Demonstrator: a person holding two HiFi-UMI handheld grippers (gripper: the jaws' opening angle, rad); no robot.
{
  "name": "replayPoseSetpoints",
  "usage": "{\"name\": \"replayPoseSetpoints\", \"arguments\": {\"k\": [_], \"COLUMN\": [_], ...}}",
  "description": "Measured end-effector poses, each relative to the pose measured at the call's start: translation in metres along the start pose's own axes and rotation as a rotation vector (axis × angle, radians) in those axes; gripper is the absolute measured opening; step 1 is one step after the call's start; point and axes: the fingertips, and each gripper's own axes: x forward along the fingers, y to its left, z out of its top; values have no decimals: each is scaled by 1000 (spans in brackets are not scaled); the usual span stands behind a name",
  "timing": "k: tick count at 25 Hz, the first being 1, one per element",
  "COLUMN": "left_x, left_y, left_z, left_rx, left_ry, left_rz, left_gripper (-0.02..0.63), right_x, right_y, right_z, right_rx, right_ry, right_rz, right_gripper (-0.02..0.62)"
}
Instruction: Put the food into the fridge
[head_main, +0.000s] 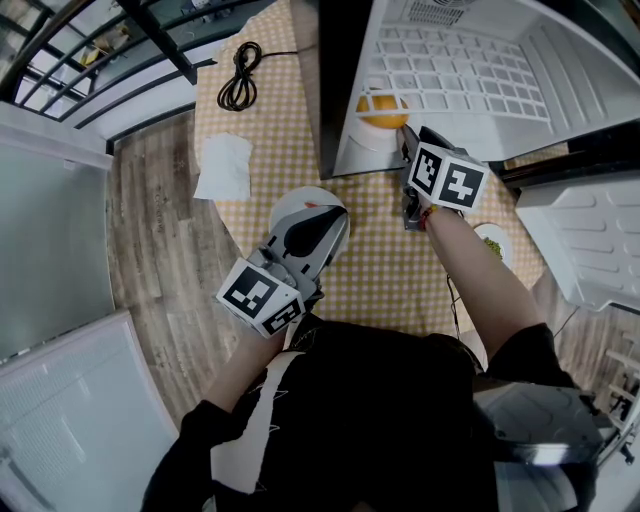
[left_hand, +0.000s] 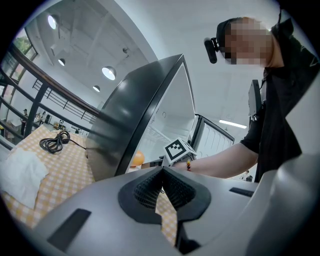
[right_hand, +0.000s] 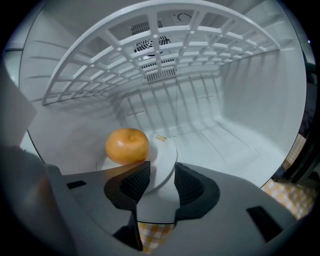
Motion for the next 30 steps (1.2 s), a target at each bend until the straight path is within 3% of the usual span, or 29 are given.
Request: {"name": "replayPoseSetpoints", "arguments": {"k": [15,26,28,30], "left_x": [3,2,4,4], "left_y": [0,0,-5,-12], "left_z": [-2,2,2,5], "left_rx": [-5,-2,2,10], "left_ry": [4,7,12,15], "left_rz": [-9,-21,-35,-52], "left_gripper": [14,14,14,14], "right_x": [3,-19,-29,-40], "right_y": [7,4,4,5], "right_z": [0,7,8,6], "right_rx": [-269,-303,-325,-328], "right_ry": [-1,-106,-126,-139], "right_rz": [-20,-3,-9,-8], "right_gripper": [163,160,75,44]}}
